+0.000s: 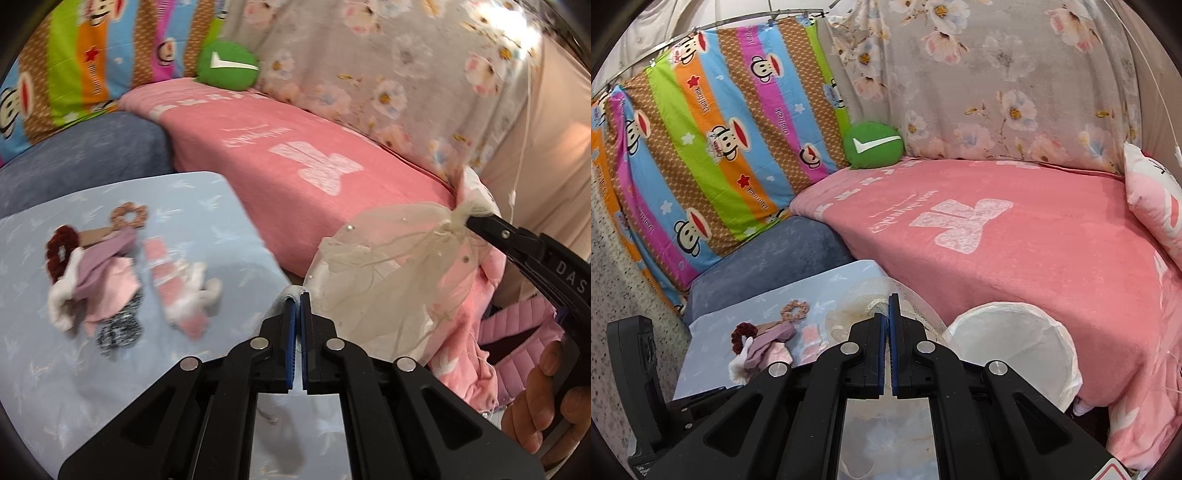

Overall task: Collect trash
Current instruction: 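Carry the tulle bundle over the white bin and open the right gripper, then move both grippers back over the remaining items on the table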

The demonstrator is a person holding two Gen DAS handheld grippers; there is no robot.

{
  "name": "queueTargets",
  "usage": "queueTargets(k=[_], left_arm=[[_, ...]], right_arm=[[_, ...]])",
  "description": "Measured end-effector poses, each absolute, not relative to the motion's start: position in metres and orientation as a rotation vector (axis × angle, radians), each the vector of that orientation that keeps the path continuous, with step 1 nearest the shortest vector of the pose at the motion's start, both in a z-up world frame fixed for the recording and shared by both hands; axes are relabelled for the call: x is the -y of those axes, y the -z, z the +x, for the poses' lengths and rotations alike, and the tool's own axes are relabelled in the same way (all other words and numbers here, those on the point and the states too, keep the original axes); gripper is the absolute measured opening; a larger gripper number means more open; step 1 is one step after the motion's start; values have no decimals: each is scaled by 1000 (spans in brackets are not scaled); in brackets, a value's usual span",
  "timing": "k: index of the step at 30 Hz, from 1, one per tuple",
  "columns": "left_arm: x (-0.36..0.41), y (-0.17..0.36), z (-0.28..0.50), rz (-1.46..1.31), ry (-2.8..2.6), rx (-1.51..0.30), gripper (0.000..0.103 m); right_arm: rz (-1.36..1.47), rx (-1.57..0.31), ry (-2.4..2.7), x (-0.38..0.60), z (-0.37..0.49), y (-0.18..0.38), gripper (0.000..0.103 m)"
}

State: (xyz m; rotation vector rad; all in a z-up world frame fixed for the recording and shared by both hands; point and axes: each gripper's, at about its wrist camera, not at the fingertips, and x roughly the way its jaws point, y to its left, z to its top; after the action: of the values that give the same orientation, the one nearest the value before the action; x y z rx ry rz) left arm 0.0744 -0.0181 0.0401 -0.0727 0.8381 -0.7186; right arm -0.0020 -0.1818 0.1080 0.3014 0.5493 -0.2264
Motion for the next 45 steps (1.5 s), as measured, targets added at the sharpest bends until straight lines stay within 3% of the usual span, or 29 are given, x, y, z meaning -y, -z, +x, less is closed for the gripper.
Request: queueTargets(k=[17, 23, 25, 27, 29, 31, 40, 45], left_arm=[[135, -41, 66, 56, 936, -857, 4], [148, -32, 72, 72, 916, -880, 5], [148, -28, 76, 60, 904, -909, 11], [146, -25, 78, 51, 888, -915, 28], [143, -26, 79, 41, 870, -895, 57], [141, -28, 80, 39, 855, -874, 64], [132, -19, 91, 16, 820, -910, 64], [120, -13, 89, 11, 794, -915, 64]], right_arm=[[392, -607, 427, 291, -7, -73, 2], [404, -632, 445, 301, -1, -61, 8], [405, -641, 447, 303, 1, -58, 19], [405, -648, 448, 304, 4, -55, 29], [405, -657, 448, 303, 7, -51, 32], [408, -670, 448, 304, 10, -46, 32], [393, -792, 474, 306, 23, -11, 46], [355, -928, 486, 299, 18, 31, 47]])
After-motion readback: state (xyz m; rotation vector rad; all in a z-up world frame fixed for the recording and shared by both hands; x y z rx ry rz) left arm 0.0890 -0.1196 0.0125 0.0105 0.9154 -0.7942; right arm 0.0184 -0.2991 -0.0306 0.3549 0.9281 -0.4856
